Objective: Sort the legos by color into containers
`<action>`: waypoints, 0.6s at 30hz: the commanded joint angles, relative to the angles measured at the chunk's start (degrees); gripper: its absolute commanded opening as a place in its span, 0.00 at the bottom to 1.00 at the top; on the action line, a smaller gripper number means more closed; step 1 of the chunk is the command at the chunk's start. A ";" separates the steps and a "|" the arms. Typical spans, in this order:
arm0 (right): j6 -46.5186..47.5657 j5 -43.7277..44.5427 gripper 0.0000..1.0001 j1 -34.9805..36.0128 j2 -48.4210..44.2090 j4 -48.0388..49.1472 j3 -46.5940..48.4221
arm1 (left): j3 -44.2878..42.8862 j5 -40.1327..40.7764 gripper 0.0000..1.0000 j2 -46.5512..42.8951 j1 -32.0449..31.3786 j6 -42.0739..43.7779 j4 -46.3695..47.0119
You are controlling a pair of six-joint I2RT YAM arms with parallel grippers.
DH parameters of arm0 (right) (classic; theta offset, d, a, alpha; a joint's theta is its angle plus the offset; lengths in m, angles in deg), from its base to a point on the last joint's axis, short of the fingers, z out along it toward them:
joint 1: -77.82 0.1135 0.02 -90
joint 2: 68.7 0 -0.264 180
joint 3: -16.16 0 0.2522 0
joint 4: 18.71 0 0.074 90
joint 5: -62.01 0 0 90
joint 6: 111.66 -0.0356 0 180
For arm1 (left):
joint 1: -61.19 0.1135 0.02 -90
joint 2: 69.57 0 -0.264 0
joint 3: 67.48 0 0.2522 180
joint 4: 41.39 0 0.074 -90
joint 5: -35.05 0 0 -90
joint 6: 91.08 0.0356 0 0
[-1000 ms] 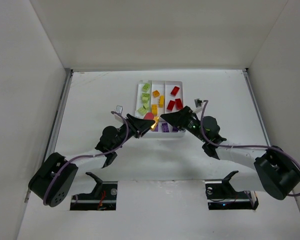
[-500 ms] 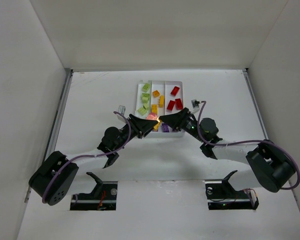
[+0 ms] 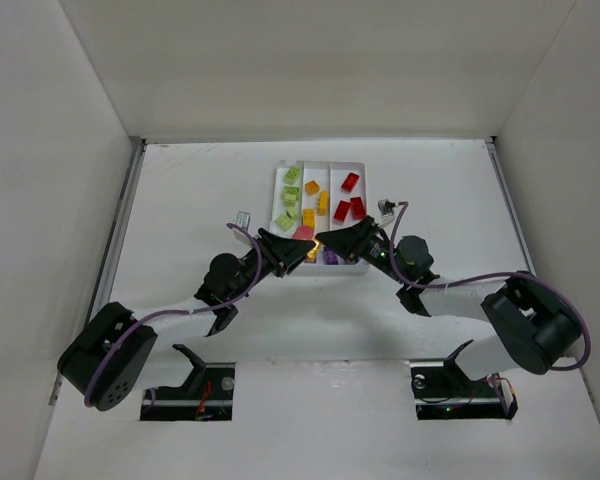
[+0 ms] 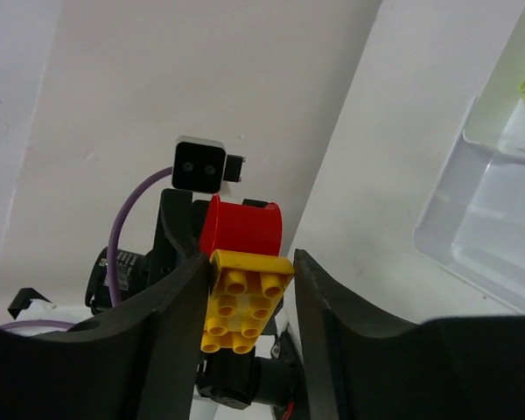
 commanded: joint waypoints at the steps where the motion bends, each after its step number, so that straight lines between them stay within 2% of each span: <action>1: -0.33 -1.39 0.45 0.56 0.49 4.92 1.95 | -2.01 -0.46 0.24 -0.94 -0.41 0.99 4.67; 7: -0.94 -1.39 0.38 0.56 0.14 6.41 1.69 | -1.92 -0.46 0.30 -0.85 -0.41 0.99 4.67; 14: -1.38 -1.30 0.36 -0.23 -1.09 6.59 0.28 | -1.22 0.16 0.48 -2.78 0.65 1.08 2.30; 18: -1.38 -1.48 0.36 -0.32 -0.57 6.76 0.10 | -1.31 0.16 0.52 -4.01 0.74 2.30 1.33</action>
